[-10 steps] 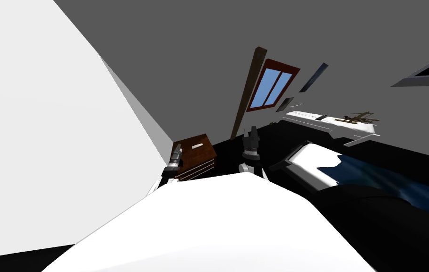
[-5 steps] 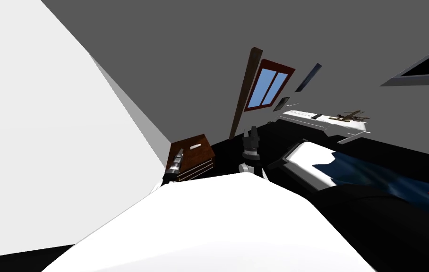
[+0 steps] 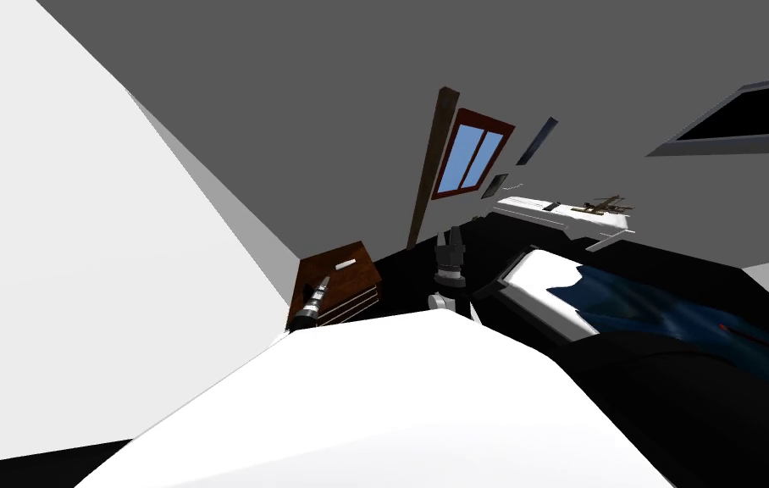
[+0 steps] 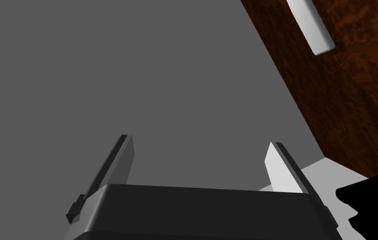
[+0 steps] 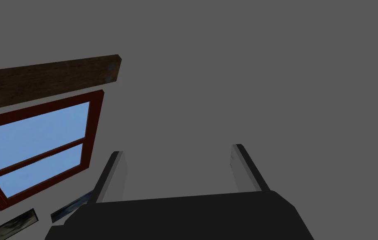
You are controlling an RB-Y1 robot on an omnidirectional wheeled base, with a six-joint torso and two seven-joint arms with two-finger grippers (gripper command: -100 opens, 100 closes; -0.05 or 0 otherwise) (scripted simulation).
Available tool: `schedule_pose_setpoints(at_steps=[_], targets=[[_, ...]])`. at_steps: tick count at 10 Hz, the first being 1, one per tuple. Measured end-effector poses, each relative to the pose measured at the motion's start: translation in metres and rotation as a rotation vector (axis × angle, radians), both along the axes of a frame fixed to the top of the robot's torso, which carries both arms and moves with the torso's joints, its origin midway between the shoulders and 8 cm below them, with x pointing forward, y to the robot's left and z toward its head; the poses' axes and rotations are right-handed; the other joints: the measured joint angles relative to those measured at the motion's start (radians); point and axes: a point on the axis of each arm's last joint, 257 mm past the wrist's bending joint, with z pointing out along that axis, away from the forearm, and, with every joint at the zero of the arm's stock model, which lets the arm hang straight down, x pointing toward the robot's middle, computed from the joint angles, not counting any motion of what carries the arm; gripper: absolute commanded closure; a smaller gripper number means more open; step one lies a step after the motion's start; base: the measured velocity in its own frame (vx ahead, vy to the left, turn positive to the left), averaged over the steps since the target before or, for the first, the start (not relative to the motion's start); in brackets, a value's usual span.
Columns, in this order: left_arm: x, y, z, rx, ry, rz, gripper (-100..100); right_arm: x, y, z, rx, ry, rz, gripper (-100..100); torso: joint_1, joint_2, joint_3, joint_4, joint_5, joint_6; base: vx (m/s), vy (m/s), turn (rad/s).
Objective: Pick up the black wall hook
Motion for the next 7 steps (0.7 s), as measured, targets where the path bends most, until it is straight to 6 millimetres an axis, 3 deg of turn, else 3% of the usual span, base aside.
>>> schedule_pose_setpoints(at_steps=[3, 7], targets=[[-0.008, 0.028, -0.037, 0.081, 0.104, 0.005, -100, 0.000, 0.000, 0.000, 0.000, 0.000, 0.000, 0, 0.000, 0.000, 0.000, 0.000, 0.000, 0.000, -0.003, -0.037, -0.098], [-0.034, 0.072, -0.088, 0.209, 0.265, 0.022, -100, 0.000, 0.000, 0.000, 0.000, 0.000, 0.000, 0, 0.001, 0.001, 0.001, 0.000, 0.000, 0.000, -0.010, -0.025, -0.060]])
